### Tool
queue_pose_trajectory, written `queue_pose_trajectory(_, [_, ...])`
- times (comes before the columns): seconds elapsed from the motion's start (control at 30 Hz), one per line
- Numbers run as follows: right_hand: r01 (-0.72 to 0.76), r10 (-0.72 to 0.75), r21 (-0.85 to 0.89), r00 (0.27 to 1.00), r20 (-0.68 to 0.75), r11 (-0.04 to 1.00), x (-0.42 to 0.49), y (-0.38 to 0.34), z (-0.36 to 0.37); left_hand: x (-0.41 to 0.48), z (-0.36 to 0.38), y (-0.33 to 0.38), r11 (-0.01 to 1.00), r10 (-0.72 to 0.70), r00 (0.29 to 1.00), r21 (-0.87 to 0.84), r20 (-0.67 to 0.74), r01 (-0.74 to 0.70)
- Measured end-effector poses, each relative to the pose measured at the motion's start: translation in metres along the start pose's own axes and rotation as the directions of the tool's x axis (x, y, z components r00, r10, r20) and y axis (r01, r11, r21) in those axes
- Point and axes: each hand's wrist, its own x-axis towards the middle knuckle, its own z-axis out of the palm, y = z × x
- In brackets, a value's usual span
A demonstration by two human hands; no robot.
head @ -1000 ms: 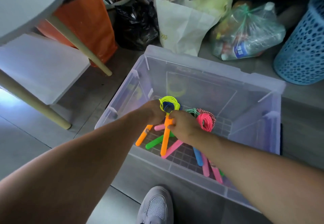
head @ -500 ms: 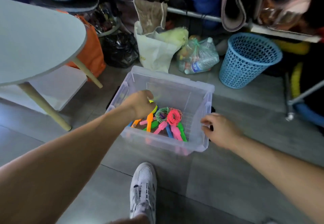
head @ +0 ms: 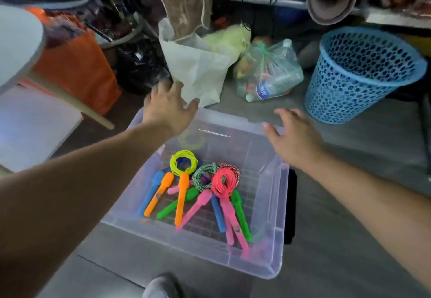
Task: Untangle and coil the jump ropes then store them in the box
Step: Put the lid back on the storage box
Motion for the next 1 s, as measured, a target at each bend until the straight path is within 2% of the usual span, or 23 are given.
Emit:
queue_pose_trajectory(0.07, [-0.113, 0.124, -0.121, 0.989, 0.082, 0.986, 0.027, 0.001, 0.008, 0.027, 0.010, -0.006, 0.986, -0.117, 0.991, 0.128, 0.061, 0.108])
queue_pose_trajectory(0.13, [-0.231, 0.261, -0.170, 0.947, 0.187, 0.958, 0.041, 0.004, 0.012, 0.042, 0.017, -0.017, 0.942, -0.284, 0.942, 0.232, 0.177, 0.241])
queue_pose_trajectory(0.23, [-0.287, 0.277, -0.015, 0.907, 0.318, 0.958, 0.045, 0.006, 0.015, 0.052, 0.020, -0.031, 0.904, -0.426, 0.838, 0.182, 0.341, 0.386])
queue_pose_trajectory(0.33, [-0.341, 0.302, 0.100, 0.910, 0.283, 0.935, 0.039, 0.003, 0.014, 0.053, 0.013, -0.032, 0.899, -0.427, 0.830, 0.071, 0.360, 0.432])
queue_pose_trajectory(0.47, [-0.401, 0.366, 0.149, 0.905, 0.216, 0.904, 0.022, -0.019, -0.016, 0.041, -0.018, -0.029, 0.847, -0.454, 0.823, -0.122, 0.341, 0.518])
queue_pose_trajectory(0.6, [-0.425, 0.389, 0.247, 0.903, 0.182, 0.871, -0.027, -0.054, -0.057, 0.002, -0.078, -0.037, 0.800, -0.414, 0.864, -0.337, 0.287, 0.496])
queue_pose_trajectory(0.7, [-0.453, 0.414, 0.271, 0.890, 0.191, 0.849, -0.085, -0.075, -0.065, -0.042, -0.124, -0.046, 0.775, -0.401, 0.882, -0.420, 0.249, 0.471])
queue_pose_trajectory(0.83, [-0.334, 0.315, 0.292, 0.943, 0.113, 0.896, -0.157, -0.099, -0.055, -0.094, -0.149, -0.069, 0.732, -0.449, 0.832, -0.400, 0.325, 0.551])
queue_pose_trajectory(0.9, [-0.303, 0.267, 0.266, 0.950, 0.164, 0.915, -0.185, -0.099, -0.047, -0.113, -0.144, -0.083, 0.742, -0.467, 0.798, -0.322, 0.380, 0.588])
queue_pose_trajectory(1.0, [-0.358, 0.288, 0.184, 0.902, 0.320, 0.916, -0.215, -0.091, -0.030, -0.135, -0.129, -0.095, 0.735, -0.503, 0.692, -0.164, 0.518, 0.658])
